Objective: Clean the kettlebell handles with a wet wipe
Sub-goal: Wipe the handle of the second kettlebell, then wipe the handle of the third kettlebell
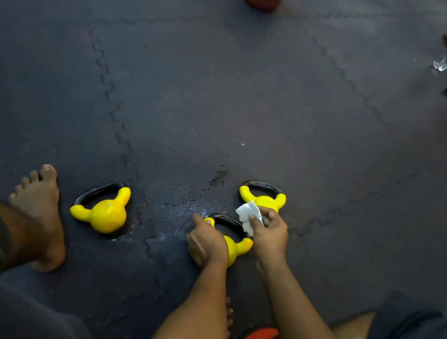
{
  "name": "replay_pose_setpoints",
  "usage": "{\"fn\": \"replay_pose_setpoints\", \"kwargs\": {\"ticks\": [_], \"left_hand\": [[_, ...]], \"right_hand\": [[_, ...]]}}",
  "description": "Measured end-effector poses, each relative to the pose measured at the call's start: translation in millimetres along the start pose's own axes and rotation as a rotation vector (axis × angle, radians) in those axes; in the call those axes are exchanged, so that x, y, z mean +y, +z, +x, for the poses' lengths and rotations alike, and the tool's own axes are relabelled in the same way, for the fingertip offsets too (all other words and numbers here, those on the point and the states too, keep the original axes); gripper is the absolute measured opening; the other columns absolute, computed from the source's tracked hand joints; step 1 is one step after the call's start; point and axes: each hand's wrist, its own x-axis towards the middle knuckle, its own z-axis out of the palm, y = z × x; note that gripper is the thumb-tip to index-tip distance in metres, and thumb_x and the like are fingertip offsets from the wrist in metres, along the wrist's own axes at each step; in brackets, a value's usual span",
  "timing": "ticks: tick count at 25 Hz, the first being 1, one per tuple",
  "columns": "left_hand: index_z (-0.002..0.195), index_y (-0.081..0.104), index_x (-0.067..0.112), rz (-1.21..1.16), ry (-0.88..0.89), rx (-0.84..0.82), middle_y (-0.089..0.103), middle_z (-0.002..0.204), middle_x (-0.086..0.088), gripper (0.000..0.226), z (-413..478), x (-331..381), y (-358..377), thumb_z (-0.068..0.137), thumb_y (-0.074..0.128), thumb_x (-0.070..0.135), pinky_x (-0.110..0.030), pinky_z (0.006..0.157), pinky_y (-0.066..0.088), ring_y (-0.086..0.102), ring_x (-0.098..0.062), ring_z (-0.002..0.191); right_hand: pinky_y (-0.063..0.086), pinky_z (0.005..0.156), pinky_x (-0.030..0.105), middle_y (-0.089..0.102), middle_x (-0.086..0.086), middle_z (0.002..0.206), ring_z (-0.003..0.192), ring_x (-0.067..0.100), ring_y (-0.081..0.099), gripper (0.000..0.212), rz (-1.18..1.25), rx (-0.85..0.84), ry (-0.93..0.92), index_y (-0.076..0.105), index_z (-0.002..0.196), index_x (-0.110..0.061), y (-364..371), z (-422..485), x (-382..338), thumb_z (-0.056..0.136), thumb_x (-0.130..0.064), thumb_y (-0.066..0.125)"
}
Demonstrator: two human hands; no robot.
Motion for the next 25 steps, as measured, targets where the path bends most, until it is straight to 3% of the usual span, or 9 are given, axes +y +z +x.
{"fn": "replay_pose_setpoints", "kwargs": {"ticks": [4, 5, 7, 10, 14, 18, 21, 25], "left_hand": [[0.101, 0.06, 0.012, 0.122, 0.111, 0.181, 0.06, 0.108, -0.015, 0.024, 21.3, -7.9, -7.8, 0.094, 0.053, 0.033, -0.043, 0.082, 0.044, 0.052, -0.035, 0.106], [0.094, 0.061, 0.011, 0.014, 0.156, 0.137, 0.062, 0.103, -0.015, 0.027, 29.8, -7.4, -14.2, 0.096, 0.051, 0.036, -0.039, 0.077, 0.043, 0.055, -0.035, 0.1], [0.088, 0.063, 0.007, -0.236, 0.252, -0.135, 0.068, 0.091, -0.013, 0.038, 42.3, -3.4, -28.7, 0.098, 0.048, 0.041, -0.032, 0.065, 0.042, 0.061, -0.029, 0.083], [0.087, 0.063, 0.006, -0.191, 0.341, -0.525, 0.07, 0.086, -0.011, 0.042, 41.4, 6.6, -56.1, 0.094, 0.055, 0.046, -0.025, 0.054, 0.042, 0.059, -0.018, 0.064], [0.078, 0.055, 0.01, -0.135, 0.431, -0.58, 0.064, 0.069, -0.008, 0.026, 41.2, -7.7, -82.6, 0.081, 0.077, 0.023, -0.019, 0.043, 0.041, 0.058, -0.011, 0.05], [0.076, 0.06, 0.008, -0.125, 0.45, -0.527, 0.064, 0.067, -0.011, 0.02, 47.9, -28.5, -113.5, 0.078, 0.079, 0.012, -0.026, 0.052, 0.05, 0.062, -0.017, 0.056], [0.075, 0.063, 0.012, -0.075, 0.45, -0.553, 0.066, 0.068, -0.009, 0.014, 53.9, -38.0, -135.7, 0.083, 0.075, 0.013, -0.027, 0.056, 0.048, 0.062, -0.017, 0.06], [0.08, 0.062, 0.015, -0.034, 0.396, -0.608, 0.065, 0.073, -0.006, 0.011, 58.7, -46.2, -154.8, 0.09, 0.066, 0.015, -0.025, 0.056, 0.042, 0.06, -0.016, 0.067]], "right_hand": [[0.056, 0.072, 0.042, 0.075, 0.013, 0.087, 0.079, 0.029, 0.07, 0.03, 0.109, -0.116, 0.054, 0.064, 0.099, -0.021, -6.1, -6.5, 3.2, 0.081, 0.004, 0.065], [0.055, 0.072, 0.041, 0.074, 0.016, 0.089, 0.078, 0.029, 0.068, 0.031, 0.141, -0.134, 0.063, 0.064, 0.102, -0.016, -8.1, -9.8, 0.7, 0.081, 0.005, 0.065], [0.055, 0.07, 0.035, 0.072, 0.018, 0.09, 0.08, 0.027, 0.067, 0.029, 0.215, -0.169, 0.096, 0.061, 0.108, -0.008, -7.7, -15.0, -4.5, 0.083, 0.007, 0.062], [0.057, 0.075, 0.039, 0.072, 0.019, 0.092, 0.087, 0.032, 0.07, 0.028, 0.245, -0.211, 0.132, 0.06, 0.11, -0.002, 0.5, -23.1, -10.0, 0.086, 0.01, 0.052], [0.058, 0.076, 0.041, 0.073, 0.017, 0.095, 0.091, 0.032, 0.071, 0.03, 0.208, -0.295, 0.091, 0.061, 0.108, -0.007, 12.0, -41.7, -12.3, 0.085, 0.011, 0.054], [0.059, 0.076, 0.046, 0.072, 0.023, 0.095, 0.087, 0.033, 0.07, 0.026, 0.196, -0.418, 0.105, 0.063, 0.108, -0.002, 25.1, -60.7, -13.9, 0.084, 0.006, 0.066], [0.057, 0.059, 0.029, 0.074, 0.013, 0.087, 0.074, 0.02, 0.072, 0.014, 0.198, -0.527, 0.162, 0.068, 0.102, -0.004, 36.0, -72.1, -26.2, 0.088, -0.005, 0.067], [0.055, 0.059, 0.025, 0.069, 0.011, 0.08, 0.072, 0.02, 0.066, 0.008, 0.098, -0.585, 0.135, 0.067, 0.095, 0.0, 51.7, -77.0, -31.0, 0.089, -0.003, 0.064]]}}
